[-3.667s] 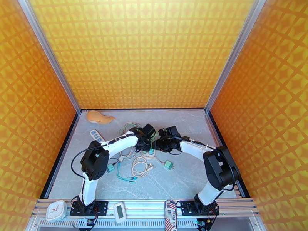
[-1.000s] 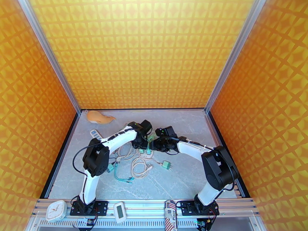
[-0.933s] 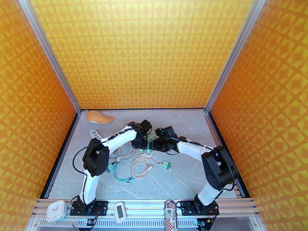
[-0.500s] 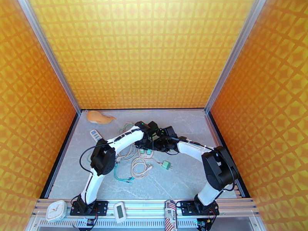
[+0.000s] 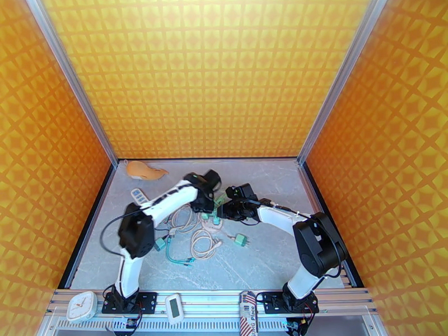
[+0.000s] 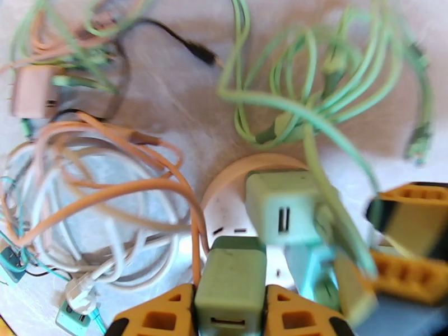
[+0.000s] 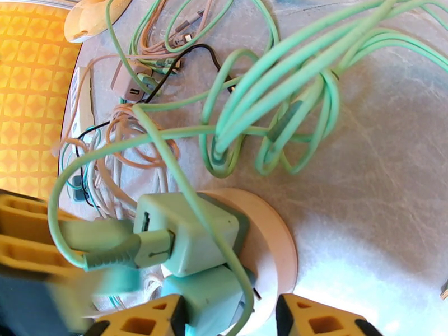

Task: Pull the plug off the socket

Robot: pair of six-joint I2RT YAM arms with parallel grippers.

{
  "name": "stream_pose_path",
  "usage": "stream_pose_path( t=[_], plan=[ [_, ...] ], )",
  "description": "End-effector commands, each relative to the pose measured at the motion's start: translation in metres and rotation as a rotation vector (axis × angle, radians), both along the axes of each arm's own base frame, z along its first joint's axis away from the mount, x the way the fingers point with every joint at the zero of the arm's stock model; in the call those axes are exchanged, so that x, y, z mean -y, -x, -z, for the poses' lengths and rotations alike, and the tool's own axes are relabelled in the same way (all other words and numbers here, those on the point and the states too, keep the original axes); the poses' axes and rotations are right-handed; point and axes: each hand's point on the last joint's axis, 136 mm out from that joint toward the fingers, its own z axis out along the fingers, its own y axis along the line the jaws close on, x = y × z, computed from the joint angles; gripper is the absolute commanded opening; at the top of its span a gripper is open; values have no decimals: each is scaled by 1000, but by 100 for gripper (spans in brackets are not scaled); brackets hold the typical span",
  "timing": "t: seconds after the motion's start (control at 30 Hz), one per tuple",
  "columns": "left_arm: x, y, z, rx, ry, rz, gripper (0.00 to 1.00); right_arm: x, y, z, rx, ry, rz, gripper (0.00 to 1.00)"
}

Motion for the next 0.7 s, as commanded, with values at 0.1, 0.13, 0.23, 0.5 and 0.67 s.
stream_pose_path(
  t=[0.1,0.13,0.23,0.5,0.67],
  plan=[
    [12,-2,-12,22,28,23,3,57,75,94,-299,356,-4,46],
    [10,-2,-11,24,11,21,3,57,75,94,-298,356,-4,46],
    [-2,-4,-11,46,-39,12,3,58,74,92,-294,359,-4,47],
    [-33,4,2,41,-115,-29,5,56,72,92,-293,356,-4,47],
    [-53,16,14,44,-124,-96,6,57,72,91,-293,363,-7,47]
  ],
)
